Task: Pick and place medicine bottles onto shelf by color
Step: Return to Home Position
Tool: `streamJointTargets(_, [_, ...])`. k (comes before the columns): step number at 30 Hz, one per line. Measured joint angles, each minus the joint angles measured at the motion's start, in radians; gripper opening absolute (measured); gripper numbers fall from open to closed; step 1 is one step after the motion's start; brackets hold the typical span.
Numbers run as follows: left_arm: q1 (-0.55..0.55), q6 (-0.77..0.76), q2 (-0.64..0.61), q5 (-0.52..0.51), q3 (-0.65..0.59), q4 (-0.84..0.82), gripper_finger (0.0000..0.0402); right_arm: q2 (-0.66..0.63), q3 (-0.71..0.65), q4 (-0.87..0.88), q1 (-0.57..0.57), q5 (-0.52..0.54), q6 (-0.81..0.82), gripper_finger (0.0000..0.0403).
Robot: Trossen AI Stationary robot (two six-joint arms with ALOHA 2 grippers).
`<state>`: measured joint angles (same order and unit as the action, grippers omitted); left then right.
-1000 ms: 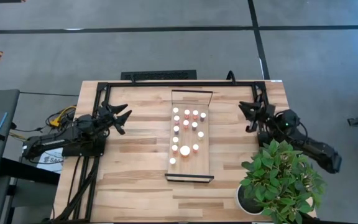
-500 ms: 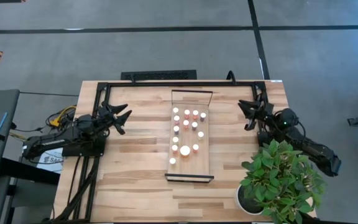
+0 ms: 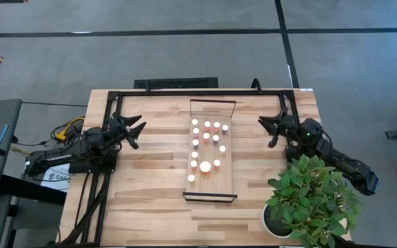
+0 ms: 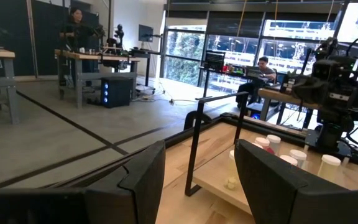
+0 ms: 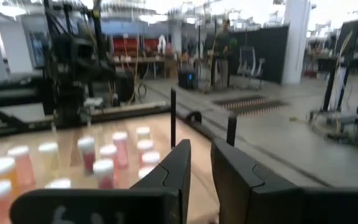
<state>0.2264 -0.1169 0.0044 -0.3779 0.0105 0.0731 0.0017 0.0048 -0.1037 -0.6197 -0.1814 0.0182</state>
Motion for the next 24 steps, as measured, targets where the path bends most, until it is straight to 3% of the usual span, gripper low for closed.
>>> streamJointTargets(24, [0.0,-0.002,0.0,0.0,0.0,0.0,0.0183,0.006,0.0,0.052,0.0,0.003,0.0,0.0086])
